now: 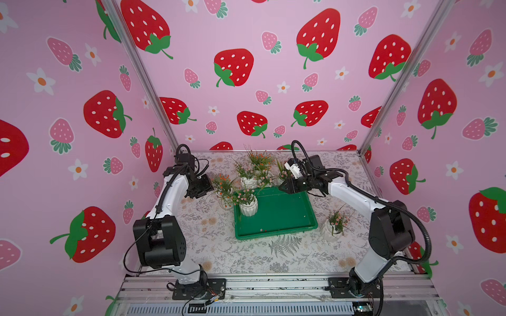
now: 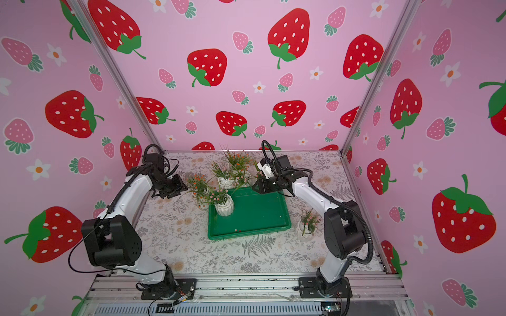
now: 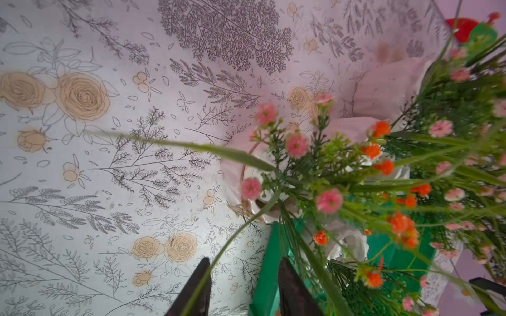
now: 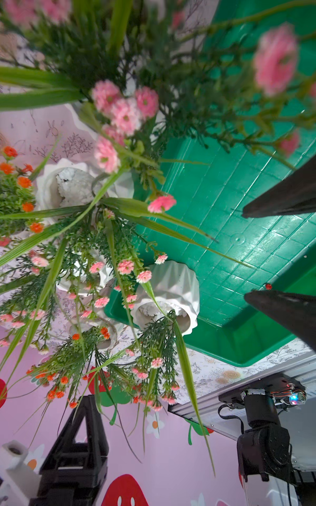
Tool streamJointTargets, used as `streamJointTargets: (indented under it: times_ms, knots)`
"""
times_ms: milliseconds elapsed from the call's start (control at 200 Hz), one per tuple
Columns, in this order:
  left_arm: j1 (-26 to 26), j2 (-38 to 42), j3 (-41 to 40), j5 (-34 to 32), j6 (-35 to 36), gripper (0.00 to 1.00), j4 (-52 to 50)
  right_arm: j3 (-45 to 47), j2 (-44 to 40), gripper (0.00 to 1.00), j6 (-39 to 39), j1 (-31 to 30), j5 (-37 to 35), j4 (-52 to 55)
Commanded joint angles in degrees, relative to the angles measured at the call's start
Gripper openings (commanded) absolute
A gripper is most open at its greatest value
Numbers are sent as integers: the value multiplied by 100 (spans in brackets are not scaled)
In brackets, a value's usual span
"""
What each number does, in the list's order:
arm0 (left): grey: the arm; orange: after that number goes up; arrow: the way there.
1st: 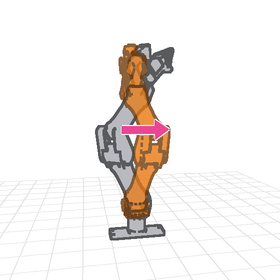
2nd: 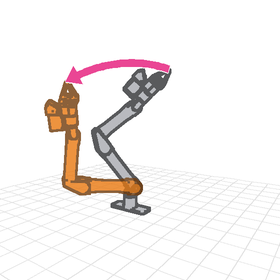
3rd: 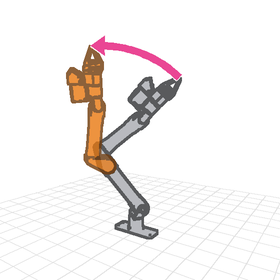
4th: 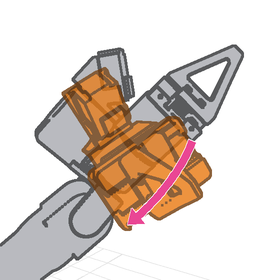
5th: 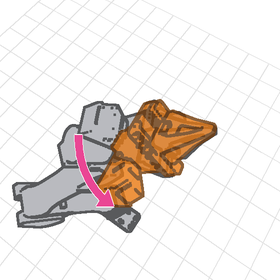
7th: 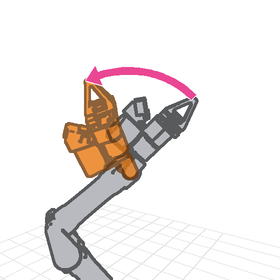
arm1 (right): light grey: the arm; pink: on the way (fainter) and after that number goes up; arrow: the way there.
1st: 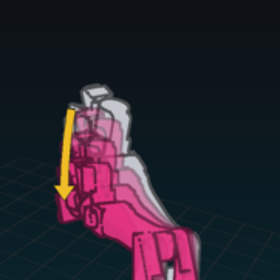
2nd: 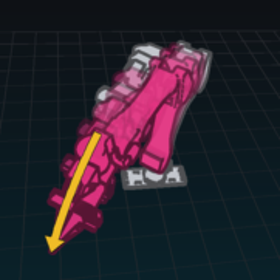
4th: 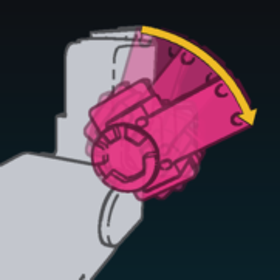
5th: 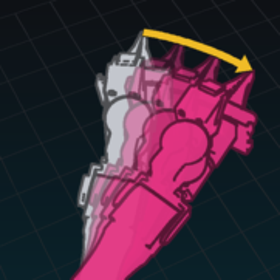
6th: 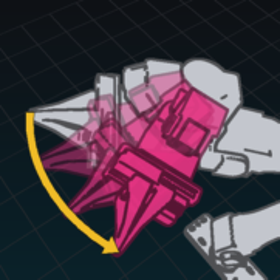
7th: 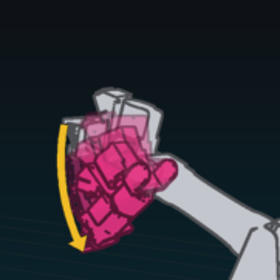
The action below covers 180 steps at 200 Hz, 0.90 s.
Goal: Put the potted gypsophila into the storage box
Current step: Pick up the baby's breath potted plant from the center of the board.
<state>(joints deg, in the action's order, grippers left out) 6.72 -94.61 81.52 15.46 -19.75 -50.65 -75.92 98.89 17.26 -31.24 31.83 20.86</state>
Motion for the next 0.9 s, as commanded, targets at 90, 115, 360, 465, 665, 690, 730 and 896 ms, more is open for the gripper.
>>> streamJointTargets:
  times_ms: [90,115,360,465,665,690,730,896]
  knots:
    - [-14,-589,574,36,327,37,-548,-280,95,45,-122,39,242,21]
    - [-22,-625,589,116,319,35,-515,-299,110,45,-126,47,265,22]
    - [-413,-886,611,-10,328,33,-445,-344,157,45,-161,66,339,23]
    - [-439,-1014,618,-174,348,31,-487,-293,131,44,-169,66,345,18]
    - [-458,-1042,629,-447,324,29,-438,-278,139,44,-135,72,434,-25]
    - [-462,-1051,628,-464,319,29,-433,-280,142,44,-120,70,443,-31]
    - [-466,-1076,620,-503,327,29,-420,-275,148,43,-100,70,468,-41]
    - [-546,-1134,587,-713,357,29,-379,-192,156,42,-2,74,828,-231]
